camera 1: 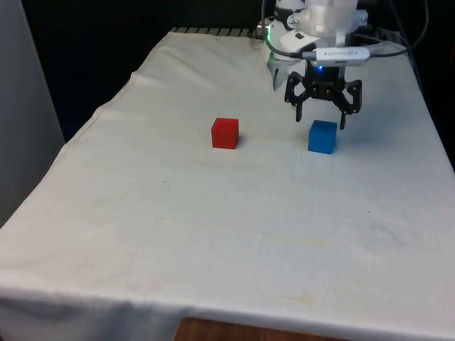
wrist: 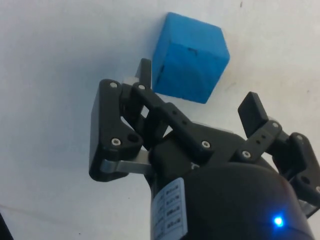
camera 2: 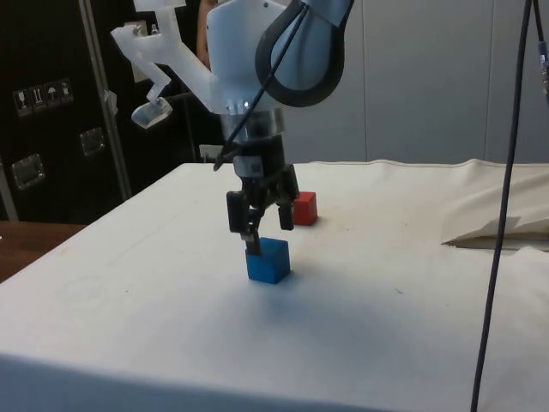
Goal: Stack the two cubes.
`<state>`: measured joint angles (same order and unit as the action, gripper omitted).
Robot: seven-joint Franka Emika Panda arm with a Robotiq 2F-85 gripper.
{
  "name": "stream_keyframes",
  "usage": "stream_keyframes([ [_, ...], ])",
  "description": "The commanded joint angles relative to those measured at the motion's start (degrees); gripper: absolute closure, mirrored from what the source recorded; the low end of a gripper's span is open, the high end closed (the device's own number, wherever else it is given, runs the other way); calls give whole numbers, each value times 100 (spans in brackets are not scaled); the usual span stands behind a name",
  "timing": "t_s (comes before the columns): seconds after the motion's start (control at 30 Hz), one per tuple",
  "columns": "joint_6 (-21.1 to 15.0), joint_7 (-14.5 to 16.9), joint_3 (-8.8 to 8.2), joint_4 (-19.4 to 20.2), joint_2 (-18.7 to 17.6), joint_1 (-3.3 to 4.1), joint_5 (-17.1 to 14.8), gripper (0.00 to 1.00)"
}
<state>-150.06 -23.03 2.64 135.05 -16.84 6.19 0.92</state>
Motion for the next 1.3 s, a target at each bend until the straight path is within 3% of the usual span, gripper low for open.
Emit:
stream_keyframes([
  [0.0,-69,-74,-29,0,-6,29,46,0],
  [0.13,-252,-34,6,29,-6,29,11,0],
  [0.17,-132,-6,6,11,0,11,0,0],
  [0.4,-590,34,109,74,-69,6,-46,0],
  [0.43,-470,6,74,57,-40,17,0,0],
  [0.63,-837,103,160,92,-246,-23,-92,0],
  [0.67,-859,109,160,92,-275,-29,-92,0],
  [0.7,-779,40,92,92,-241,17,0,0],
  [0.77,-900,126,166,86,-327,-34,-97,0],
  [0.97,-1026,126,143,57,-510,-23,-57,0],
  [1.0,-968,80,92,74,-470,17,-6,0],
  [1.03,-1031,126,138,57,-521,-17,-52,0],
  [1.13,-1020,103,115,46,-544,0,-23,0],
  [1.2,-1020,97,103,46,-550,6,-17,10],
  [1.27,-1014,92,97,46,-550,6,-11,31],
])
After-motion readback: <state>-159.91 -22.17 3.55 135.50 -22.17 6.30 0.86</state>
